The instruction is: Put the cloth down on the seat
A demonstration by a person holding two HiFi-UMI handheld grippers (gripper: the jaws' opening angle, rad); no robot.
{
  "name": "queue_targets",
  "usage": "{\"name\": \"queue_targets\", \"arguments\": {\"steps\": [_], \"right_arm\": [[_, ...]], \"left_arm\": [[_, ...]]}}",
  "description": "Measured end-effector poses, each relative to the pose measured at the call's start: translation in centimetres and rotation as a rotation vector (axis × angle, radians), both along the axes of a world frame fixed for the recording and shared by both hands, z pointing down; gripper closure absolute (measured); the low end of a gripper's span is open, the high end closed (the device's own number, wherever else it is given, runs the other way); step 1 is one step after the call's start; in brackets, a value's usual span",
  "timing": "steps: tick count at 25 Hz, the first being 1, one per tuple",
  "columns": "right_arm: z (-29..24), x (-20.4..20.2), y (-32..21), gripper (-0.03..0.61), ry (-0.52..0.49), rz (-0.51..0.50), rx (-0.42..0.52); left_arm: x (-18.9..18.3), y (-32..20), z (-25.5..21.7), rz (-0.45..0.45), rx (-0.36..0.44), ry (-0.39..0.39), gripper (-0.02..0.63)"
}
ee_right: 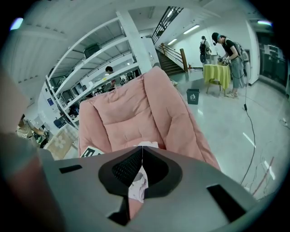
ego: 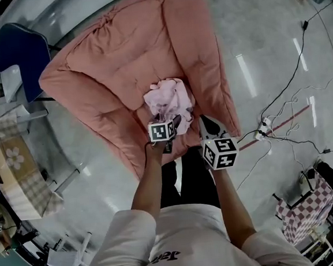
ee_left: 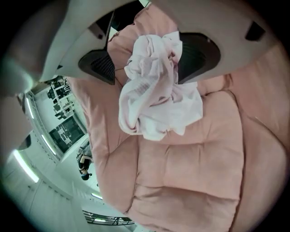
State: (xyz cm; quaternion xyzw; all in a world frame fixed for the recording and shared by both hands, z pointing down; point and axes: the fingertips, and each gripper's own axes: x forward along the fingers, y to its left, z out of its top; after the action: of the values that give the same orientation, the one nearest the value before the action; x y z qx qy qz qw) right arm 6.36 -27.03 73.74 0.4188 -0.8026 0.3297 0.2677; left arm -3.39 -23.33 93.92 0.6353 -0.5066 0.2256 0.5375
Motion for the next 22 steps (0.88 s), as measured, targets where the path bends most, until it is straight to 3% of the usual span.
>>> {"name": "queue_targets", "arguments": {"steps": [7,11,16,22], "right_arm": [[-8.0,0.0,-1.3,0.566,-0.022,0.077,0.134],[-12.5,-0.5,-0.8,0.566,-0.050,0.105,0.211],[-17.7,-1.4,0.6,0.566,-0.075,0.082,0.314],[-23.0,-2.6,1.3,0.566,-0.103,0.058,0.409]], "left_arm": [[-2.0,-0.4,-12.1,0.035,0.262,-0.038,0.192],[-3.8,0.5,-20.1,-0.008,0.413,-0.051,0.197],[-6.2,0.9,-28.7,-0.050,0.578,-0.110,0.268],[-8.2,1.7,-36.7,-0.093,0.720,-0.144,0.334]]}}
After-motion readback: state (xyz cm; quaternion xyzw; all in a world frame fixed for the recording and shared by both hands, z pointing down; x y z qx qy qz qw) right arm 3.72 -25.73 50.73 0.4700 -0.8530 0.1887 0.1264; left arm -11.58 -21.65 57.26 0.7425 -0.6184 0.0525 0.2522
